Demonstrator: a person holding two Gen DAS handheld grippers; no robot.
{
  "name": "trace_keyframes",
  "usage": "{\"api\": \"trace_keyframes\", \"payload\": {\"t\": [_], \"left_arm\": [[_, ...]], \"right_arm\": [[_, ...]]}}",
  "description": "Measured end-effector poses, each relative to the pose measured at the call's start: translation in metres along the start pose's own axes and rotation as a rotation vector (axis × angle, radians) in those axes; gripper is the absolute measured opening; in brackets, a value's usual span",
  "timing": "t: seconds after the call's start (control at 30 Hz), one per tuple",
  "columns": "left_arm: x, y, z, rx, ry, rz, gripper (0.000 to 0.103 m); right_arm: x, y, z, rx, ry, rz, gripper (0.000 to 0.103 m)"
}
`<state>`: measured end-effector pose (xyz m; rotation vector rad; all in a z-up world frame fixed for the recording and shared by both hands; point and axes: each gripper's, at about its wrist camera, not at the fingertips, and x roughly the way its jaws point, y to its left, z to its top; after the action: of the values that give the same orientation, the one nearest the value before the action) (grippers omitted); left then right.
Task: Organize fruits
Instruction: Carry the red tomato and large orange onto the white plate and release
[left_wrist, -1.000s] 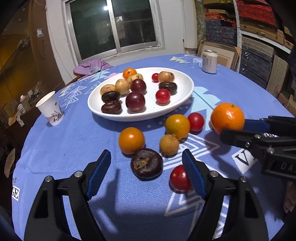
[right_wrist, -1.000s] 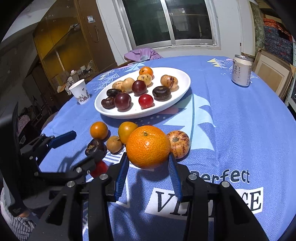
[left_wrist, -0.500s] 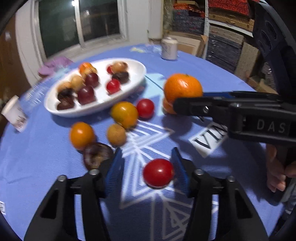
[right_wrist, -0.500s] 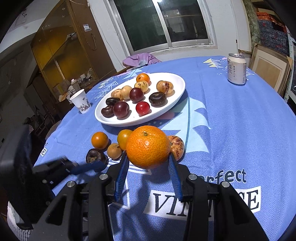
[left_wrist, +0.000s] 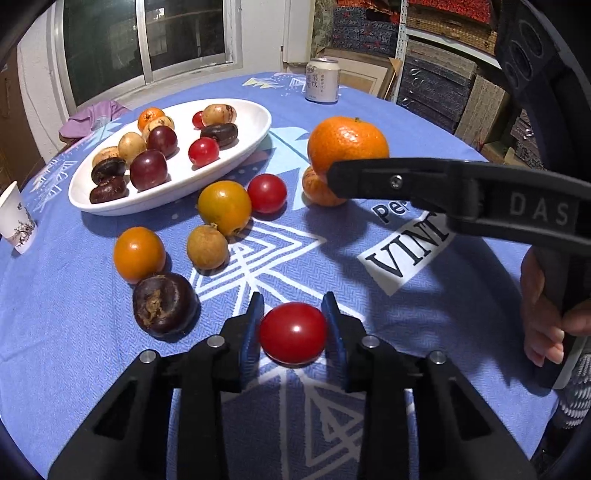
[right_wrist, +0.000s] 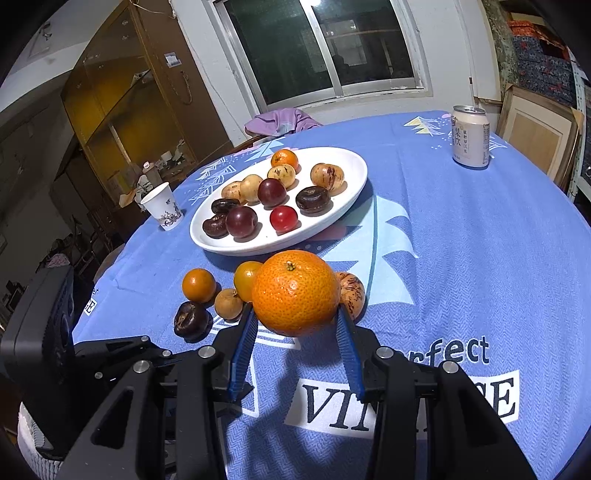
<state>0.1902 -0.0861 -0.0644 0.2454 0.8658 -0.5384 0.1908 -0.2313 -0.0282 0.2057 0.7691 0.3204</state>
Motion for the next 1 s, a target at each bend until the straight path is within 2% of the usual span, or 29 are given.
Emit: {"api": "trace_keyframes", "payload": {"t": [0.07,0.13,0.23,0.33,0.47,0.6,0.77,1.0], "left_arm": [[-0.005,0.000,0.000,-0.004,-0.027,0.029,0.032],[-0.016,0.005,0.004,-0.023,-0.088,0.080,0.032],[-0.030,0.025,0.018,-0.088,-0.139,0.148,0.032],[-0.045,0.053,0.046,-0.149,-0.181,0.228,0.032],[-0.061,0.097,0.092,-0.253,-0.245,0.322,0.032],[-0.041,0.142,0.126,-0.364,-0.245,0.393,0.032],[0.009,0.184,0.142,-0.476,-0.186,0.432,0.032],[0.057,0.201,0.139,-0.446,-0.144,0.454,0.032]], "right_arm": [[0.000,0.000,0.000,0.002,-0.004,-0.002,0.044],[0.000,0.000,0.000,0.004,-0.007,-0.006,0.044],[0.000,0.000,0.006,0.015,-0.007,0.017,0.044],[-0.008,0.006,0.034,-0.015,-0.027,0.018,0.044],[-0.014,0.021,0.099,-0.081,-0.099,-0.037,0.044],[0.021,0.032,0.139,-0.108,-0.092,-0.053,0.044],[0.093,0.041,0.144,-0.152,0.008,-0.076,0.044],[0.136,0.050,0.138,-0.211,0.083,-0.105,0.044]]}}
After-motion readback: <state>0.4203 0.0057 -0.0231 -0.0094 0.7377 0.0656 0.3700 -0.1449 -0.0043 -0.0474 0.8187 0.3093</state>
